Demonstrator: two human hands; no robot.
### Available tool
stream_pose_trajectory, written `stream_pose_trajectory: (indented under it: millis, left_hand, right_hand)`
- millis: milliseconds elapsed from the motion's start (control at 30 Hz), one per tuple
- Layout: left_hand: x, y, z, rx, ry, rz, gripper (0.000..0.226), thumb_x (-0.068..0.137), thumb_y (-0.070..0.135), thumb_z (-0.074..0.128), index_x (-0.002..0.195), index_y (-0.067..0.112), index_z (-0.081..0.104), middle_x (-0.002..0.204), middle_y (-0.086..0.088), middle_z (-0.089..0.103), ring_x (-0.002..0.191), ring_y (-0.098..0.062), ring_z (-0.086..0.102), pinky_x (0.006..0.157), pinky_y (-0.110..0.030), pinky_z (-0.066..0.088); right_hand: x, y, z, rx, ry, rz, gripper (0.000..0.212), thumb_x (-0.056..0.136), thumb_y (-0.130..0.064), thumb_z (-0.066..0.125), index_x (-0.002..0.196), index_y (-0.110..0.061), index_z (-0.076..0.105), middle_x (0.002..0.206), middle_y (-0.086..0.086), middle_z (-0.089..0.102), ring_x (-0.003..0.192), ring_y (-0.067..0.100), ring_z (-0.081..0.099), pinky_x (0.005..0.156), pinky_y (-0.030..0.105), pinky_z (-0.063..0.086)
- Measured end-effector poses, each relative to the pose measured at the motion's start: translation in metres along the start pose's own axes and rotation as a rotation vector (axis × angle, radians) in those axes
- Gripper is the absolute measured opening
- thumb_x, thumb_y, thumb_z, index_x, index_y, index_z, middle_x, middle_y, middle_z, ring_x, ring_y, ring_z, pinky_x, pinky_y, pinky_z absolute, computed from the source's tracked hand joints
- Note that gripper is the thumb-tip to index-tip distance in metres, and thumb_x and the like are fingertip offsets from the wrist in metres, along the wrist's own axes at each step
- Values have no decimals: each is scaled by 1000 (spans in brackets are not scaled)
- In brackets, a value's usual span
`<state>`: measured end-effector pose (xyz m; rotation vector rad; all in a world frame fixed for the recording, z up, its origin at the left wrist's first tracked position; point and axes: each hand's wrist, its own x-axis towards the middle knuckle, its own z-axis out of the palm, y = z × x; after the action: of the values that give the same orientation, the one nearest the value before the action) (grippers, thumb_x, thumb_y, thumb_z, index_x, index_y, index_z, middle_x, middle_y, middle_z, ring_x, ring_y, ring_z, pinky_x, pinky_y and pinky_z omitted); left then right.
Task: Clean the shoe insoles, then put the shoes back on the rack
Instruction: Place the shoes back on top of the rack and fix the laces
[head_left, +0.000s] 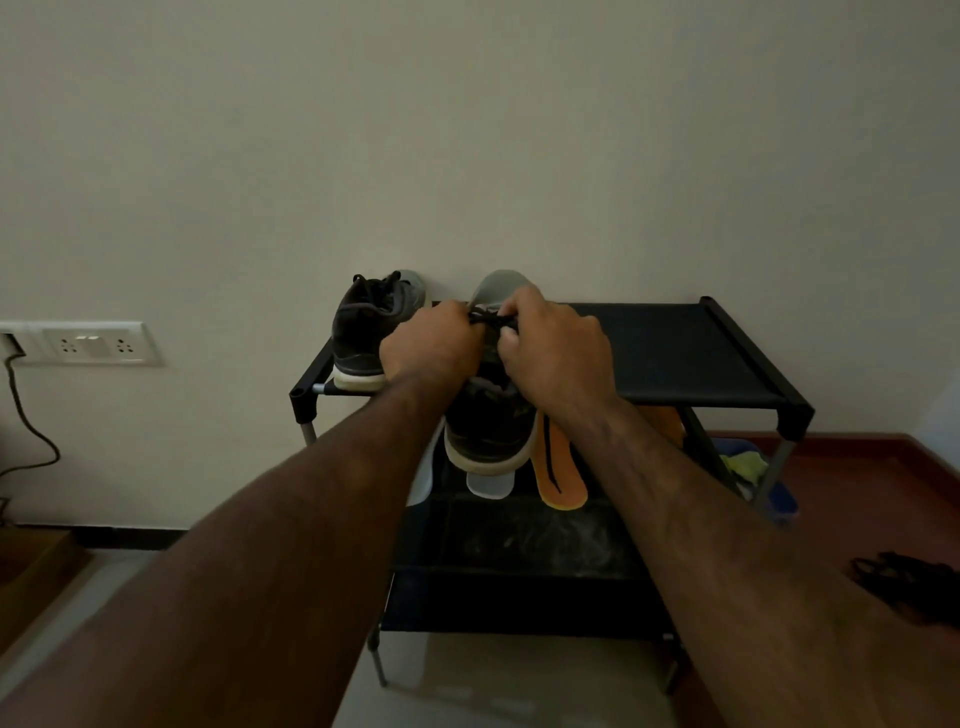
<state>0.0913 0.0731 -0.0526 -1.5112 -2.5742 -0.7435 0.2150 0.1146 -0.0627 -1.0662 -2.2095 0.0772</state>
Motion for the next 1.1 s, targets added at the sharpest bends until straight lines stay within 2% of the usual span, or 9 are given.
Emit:
stream_pose_trajectory:
  millis: [167, 233, 333, 433, 600, 733, 933, 1033, 1100]
  left_hand:
    - [2, -4, -2, -102, -104, 45, 31, 105, 42, 45, 109, 14, 57, 103, -12, 68, 92, -32, 68, 87, -48, 59]
    - [4, -12, -14, -268, -215, 56, 37, 103, 52, 48, 110, 16, 57, 99, -10, 69, 85, -29, 72, 79, -47, 63]
    - [4, -19, -30, -318, -189, 139, 45, 104, 57, 43, 104, 16, 61, 90, -5, 67, 80, -21, 69, 71, -38, 59]
    - [11, -22, -37, -532, -271, 100, 42, 110, 45, 35, 96, 13, 59, 82, -5, 62, 72, -20, 63, 61, -32, 49]
    - [10, -15, -36, -549, -432, -101, 45, 111, 46, 31, 90, 14, 55, 67, -4, 52, 54, -15, 51, 51, -27, 41]
    - [16, -22, -32, -835, -611, -268, 38, 108, 41, 40, 78, 19, 49, 61, 4, 42, 45, -9, 39, 41, -22, 32]
    - [16, -24, -25, -1064, -479, -348, 30, 108, 21, 31, 92, 15, 57, 58, 2, 51, 50, -13, 49, 51, -28, 48]
    - [13, -18, -25, -1077, -450, -381, 21, 109, 21, 33, 112, 14, 52, 57, 1, 57, 47, -15, 55, 47, -27, 50]
    - [13, -19, -27, -1001, -468, -336, 20, 108, 25, 36, 109, 13, 52, 61, -1, 56, 50, -17, 56, 48, -29, 51]
  right_hand:
    - [5, 8, 0, 129, -34, 155, 16, 103, -33, 49, 114, -25, 56, 96, -2, 66, 87, 23, 64, 71, 34, 48]
    - [15, 13, -8, 243, -96, 230, 21, 99, -44, 57, 100, -24, 65, 89, -5, 69, 84, 19, 66, 71, 33, 51]
    - [34, 16, -15, 292, -168, 306, 37, 95, -51, 63, 77, -19, 68, 75, -1, 69, 76, 20, 68, 66, 33, 51]
    - [45, 16, -18, 612, -336, 490, 44, 78, -52, 80, 91, -10, 72, 83, 10, 76, 83, 28, 75, 81, 46, 63]
    - [42, 23, -43, 767, -589, 560, 36, 103, -45, 58, 81, -18, 64, 51, -5, 55, 48, 8, 53, 46, 14, 46]
    - [41, 25, -41, 838, -565, 551, 31, 106, -31, 56, 78, -19, 62, 58, -5, 50, 55, 8, 49, 54, 19, 48]
    - [32, 29, -30, 952, -363, 615, 26, 106, -16, 47, 84, -14, 60, 70, 3, 64, 59, 16, 59, 75, 37, 57]
    - [23, 30, -25, 1001, -259, 676, 22, 106, -14, 47, 90, -12, 62, 72, 2, 66, 60, 14, 65, 68, 32, 57]
    - [24, 29, -28, 1004, -271, 681, 21, 106, -17, 48, 94, -10, 63, 74, 4, 67, 61, 14, 65, 64, 29, 55]
